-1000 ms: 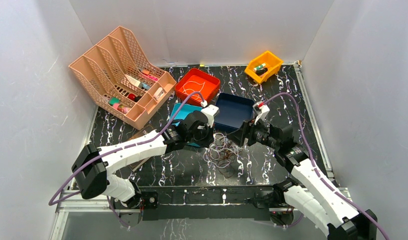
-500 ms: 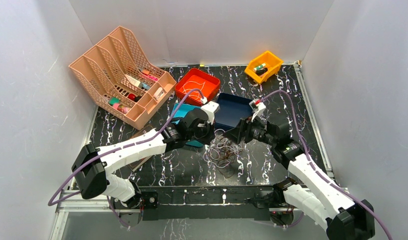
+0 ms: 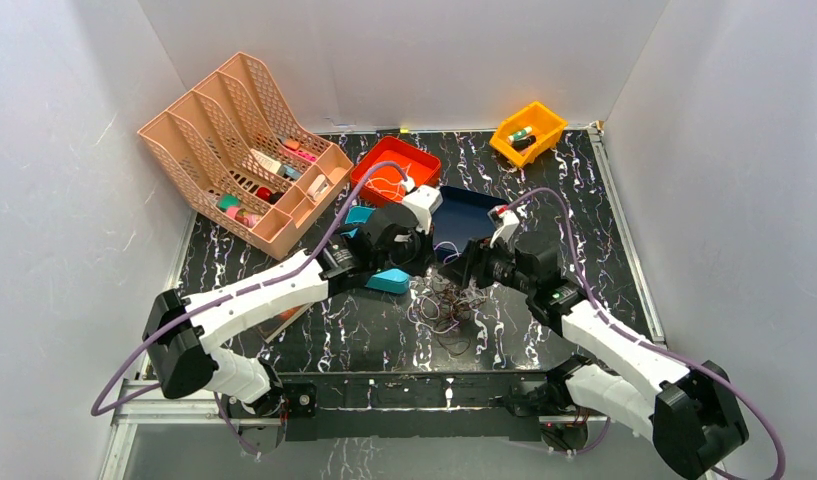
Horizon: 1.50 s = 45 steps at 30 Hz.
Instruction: Untangle the cables
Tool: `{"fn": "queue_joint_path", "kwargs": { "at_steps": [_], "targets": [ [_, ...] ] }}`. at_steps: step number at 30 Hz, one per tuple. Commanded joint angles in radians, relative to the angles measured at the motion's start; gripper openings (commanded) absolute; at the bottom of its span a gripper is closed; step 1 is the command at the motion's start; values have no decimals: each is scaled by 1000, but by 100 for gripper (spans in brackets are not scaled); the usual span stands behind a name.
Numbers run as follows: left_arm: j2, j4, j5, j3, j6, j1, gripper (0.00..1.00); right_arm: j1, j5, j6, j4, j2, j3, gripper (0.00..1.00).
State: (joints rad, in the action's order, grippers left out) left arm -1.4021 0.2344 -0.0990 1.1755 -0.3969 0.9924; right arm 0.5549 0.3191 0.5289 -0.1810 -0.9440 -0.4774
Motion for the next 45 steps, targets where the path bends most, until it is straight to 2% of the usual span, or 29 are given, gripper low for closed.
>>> {"fn": "queue_joint_path", "kwargs": {
  "at_steps": [1, 7, 19, 24, 33, 41, 45],
  "targets": [
    [75, 55, -18, 91, 15, 2, 0, 3, -126, 31, -158, -51, 2, 72],
    [100, 127, -66, 210, 61, 3, 0, 5, -85, 38, -213, -140, 2, 69],
    [69, 206, -169, 513, 177, 2, 0, 8, -21, 27, -215, -123, 119, 69],
    [40, 220, -192, 623, 228, 1, 0, 8, -61, 2, -143, -36, 194, 69],
    [-25, 220, -224, 813, 337, 2, 0, 7, -98, -43, -6, 94, 217, 70],
    [-100, 211, -227, 1002, 430, 1, 0, 8, -173, -121, 176, 250, 144, 74],
    [-124, 192, -231, 1054, 470, 2, 0, 7, -240, -152, 191, 358, 75, 76]
  ]
}}
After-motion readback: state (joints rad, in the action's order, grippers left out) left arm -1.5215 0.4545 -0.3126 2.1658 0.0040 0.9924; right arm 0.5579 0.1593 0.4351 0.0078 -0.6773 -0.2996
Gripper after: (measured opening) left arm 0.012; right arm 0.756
